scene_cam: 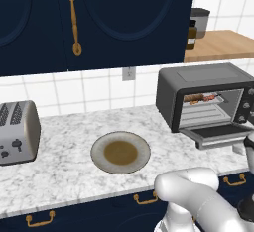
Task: Pick up the kebab skewer and baguette bread, and place them inside the toaster oven. Close the toaster oven door and start by setting the timer.
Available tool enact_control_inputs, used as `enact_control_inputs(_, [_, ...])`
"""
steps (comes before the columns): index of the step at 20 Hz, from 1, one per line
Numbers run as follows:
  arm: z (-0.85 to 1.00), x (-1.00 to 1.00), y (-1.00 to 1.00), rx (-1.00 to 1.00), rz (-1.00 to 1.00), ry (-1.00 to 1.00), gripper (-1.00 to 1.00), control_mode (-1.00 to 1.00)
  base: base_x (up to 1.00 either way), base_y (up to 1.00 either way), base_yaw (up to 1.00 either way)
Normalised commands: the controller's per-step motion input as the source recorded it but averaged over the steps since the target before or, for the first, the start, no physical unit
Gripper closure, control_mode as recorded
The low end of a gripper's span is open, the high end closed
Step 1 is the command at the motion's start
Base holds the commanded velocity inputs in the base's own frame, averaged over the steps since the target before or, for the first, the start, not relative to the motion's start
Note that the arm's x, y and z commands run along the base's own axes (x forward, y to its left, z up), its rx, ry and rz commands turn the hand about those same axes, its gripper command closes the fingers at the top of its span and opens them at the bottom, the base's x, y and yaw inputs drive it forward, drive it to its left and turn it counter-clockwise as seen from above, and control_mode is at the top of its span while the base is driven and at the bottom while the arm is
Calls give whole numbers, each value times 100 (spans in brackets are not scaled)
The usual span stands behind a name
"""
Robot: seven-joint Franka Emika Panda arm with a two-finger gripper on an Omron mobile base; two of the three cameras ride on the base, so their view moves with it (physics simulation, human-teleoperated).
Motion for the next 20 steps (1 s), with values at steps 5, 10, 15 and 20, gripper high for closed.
enact_control_inputs(5, [50,29,5,0,0,-11,-100,-100,0,0,0])
enact_control_inputs(10, [42,39,8,0,0,-7,-100,-100,0,0,0])
enact_control_inputs(15, [22,39,20,0,0,-1,-100,-100,0,0,0])
enact_control_inputs(20, [13,49,15,0,0,0,-100,-100,0,0,0])
